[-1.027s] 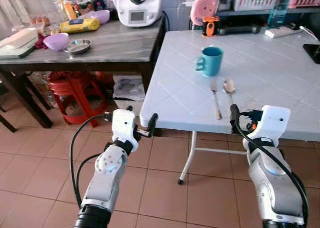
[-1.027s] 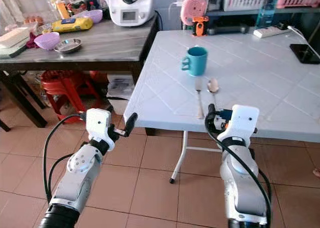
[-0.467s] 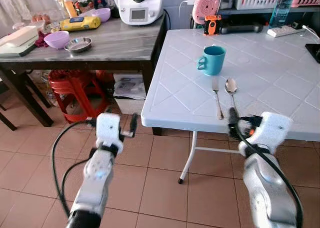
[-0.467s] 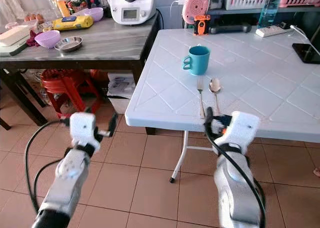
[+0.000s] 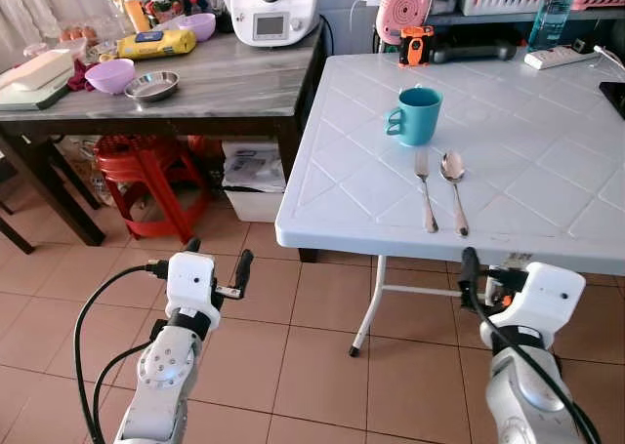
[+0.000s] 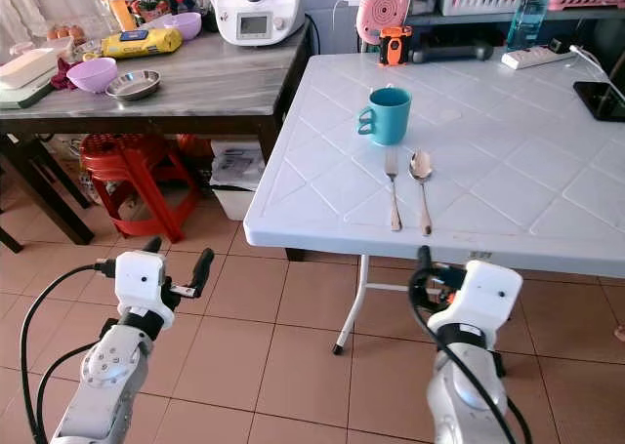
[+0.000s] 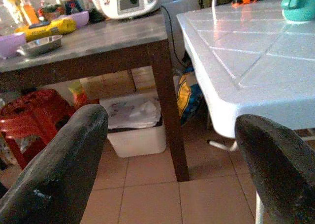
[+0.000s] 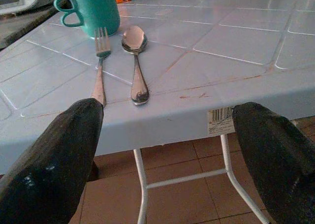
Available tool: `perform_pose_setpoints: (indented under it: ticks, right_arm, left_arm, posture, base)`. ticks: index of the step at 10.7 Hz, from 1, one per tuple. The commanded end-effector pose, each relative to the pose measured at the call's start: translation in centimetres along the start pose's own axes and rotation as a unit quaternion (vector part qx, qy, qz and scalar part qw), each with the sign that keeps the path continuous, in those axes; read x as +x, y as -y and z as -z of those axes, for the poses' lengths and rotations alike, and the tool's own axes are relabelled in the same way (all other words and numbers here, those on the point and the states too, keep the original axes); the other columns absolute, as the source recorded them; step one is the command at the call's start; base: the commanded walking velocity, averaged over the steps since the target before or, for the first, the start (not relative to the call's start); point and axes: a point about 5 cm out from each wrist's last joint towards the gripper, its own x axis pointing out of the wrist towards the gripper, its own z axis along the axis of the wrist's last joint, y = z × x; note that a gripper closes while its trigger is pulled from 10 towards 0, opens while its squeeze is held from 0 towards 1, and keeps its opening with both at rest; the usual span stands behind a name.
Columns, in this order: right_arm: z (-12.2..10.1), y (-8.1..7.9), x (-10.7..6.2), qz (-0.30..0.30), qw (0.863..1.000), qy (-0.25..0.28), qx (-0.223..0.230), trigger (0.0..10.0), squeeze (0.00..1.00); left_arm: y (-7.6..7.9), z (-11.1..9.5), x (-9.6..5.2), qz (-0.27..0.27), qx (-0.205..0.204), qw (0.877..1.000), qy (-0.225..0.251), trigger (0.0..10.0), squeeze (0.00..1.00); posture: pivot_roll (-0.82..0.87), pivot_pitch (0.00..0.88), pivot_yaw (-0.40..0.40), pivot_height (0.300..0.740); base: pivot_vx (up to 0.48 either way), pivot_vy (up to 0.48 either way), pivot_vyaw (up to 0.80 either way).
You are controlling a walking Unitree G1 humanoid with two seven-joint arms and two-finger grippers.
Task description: Setting the table
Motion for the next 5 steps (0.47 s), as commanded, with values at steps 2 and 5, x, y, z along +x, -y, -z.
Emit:
perform_pose_setpoints:
  ticks: [2, 5]
  right_arm:
    - [-1.1, 0.1, 0.1, -0.006, 1.0, 0.02, -0.004, 10.0, 0.0]
    - [-0.6, -1.6, -0.7, -0.036, 0.999, 0.002, 0.012, 10.0, 0.0]
  left_arm:
    - [0.6, -1.5, 0.3, 0.011, -0.004, 1.0, 0.02, 10.0, 0.0]
    - [-0.5, -1.1, -1.0, 0.039, 0.014, 0.999, 0.007, 10.0, 0.0]
  posture:
    - [-0.13, 0.096, 0.137, 0.74]
    - [-0.13, 0.112, 0.117, 0.74]
  base:
    - [0.0, 0.0, 0.0]
    - [0.0, 0.0, 0.0]
